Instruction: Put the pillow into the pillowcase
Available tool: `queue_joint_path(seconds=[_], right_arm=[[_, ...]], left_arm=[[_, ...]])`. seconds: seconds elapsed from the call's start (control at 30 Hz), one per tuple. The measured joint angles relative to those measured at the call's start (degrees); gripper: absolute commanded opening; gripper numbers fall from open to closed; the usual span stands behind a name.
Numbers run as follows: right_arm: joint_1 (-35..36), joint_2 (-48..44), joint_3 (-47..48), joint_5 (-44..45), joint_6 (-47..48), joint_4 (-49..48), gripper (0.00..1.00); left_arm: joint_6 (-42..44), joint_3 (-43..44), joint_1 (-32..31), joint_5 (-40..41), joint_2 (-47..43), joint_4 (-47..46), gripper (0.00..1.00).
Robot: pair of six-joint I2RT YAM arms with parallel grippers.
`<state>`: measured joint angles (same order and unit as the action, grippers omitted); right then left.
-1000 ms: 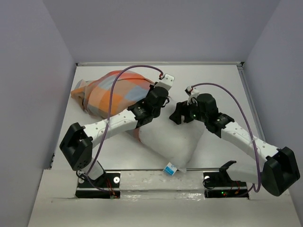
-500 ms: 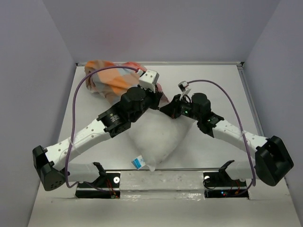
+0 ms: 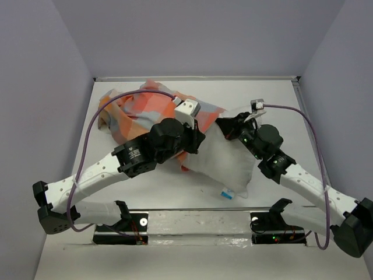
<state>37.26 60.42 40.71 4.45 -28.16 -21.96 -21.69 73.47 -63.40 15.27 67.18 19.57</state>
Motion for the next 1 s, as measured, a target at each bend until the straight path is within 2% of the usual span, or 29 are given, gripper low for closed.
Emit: queue_joint_path(seconds=[0.07,0.13,0.3,0.33,0.37,0.4,0.43,0.5,0.53,0.57,0.63,0.67,0.73,0.77,0.8,0.87,0.93,1.0], right_arm=[[0.0,-4.1,-0.8,1.8,0.3,0.9,0.00],[0.1,-2.3,-0.5,3.0,0.0,-0.8,0.00],[-0.4,14.3,6.1,4.3,-3.7,-0.4,0.00],[-0.8,16.0,6.1,4.8,-4.5,1.7,0.00],[-1.4,17.4,6.1,5.7,-5.4,4.6,0.00],[-2.1,18.0,6.2,6.4,-6.2,6.7,0.00],[-3.1,18.4,6.8,7.0,-7.1,8.8,0.00],[-4.5,18.6,9.1,7.9,-8.2,11.5,0.00],[-5.3,18.5,10.7,8.0,-8.6,12.5,0.07],[-5.8,18.5,11.7,7.9,-8.7,12.9,0.26],[-6.7,18.4,13.1,7.5,-9.0,14.1,0.43],[-7.4,18.3,13.6,6.8,-8.6,15.0,0.58],[-8.9,18.3,15.0,6.2,-7.7,17.6,0.67],[-9.7,18.2,15.5,6.0,-7.3,18.6,0.79],[-11.0,17.1,16.9,5.2,-5.6,22.8,0.81],[-11.0,14.5,16.6,3.9,-4.0,25.2,0.82],[-10.9,10.1,15.0,2.4,-2.6,28.3,0.80],[-10.8,4.0,13.2,1.0,-1.6,31.2,0.75]], left_arm=[[-1.6,0.0,-0.3,-1.3,-1.8,-0.4,0.00],[-2.7,0.2,-1.1,-2.8,-2.2,-2.4,0.00],[-2.4,0.5,-0.7,-1.9,5.4,-5.2,0.00],[-2.2,0.4,-0.2,-1.7,7.9,-5.3,0.04],[-2.2,0.3,0.2,-1.7,10.6,-5.5,0.16],[-2.2,0.3,0.6,-1.9,13.3,-6.7,0.46],[-2.2,0.3,0.8,-2.1,14.9,-7.6,0.61],[-2.2,0.3,0.8,-2.6,16.4,-9.1,0.87],[-2.1,0.1,0.5,-2.7,16.4,-10.2,0.90],[-2.1,-0.2,0.3,-2.7,15.7,-11.2,0.91],[-2.2,-2.0,-0.4,-1.2,13.1,-13.5,0.91],[-2.2,-3.9,-0.9,0.4,10.2,-14.1,0.91],[-2.3,-8.6,-2.2,4.5,3.4,-14.2,0.90],[-2.7,-11.6,-3.1,7.1,-0.8,-14.0,0.75],[-3.4,-16.7,-5.1,11.9,-8.6,-13.1,0.73],[-4.5,-20.8,-8.9,16.3,-12.6,-13.7,0.70],[-5.6,-24.7,-13.0,19.1,-13.9,-13.1,0.71],[-6.7,-27.2,-18.6,21.8,-11.5,-11.7,0.78]])
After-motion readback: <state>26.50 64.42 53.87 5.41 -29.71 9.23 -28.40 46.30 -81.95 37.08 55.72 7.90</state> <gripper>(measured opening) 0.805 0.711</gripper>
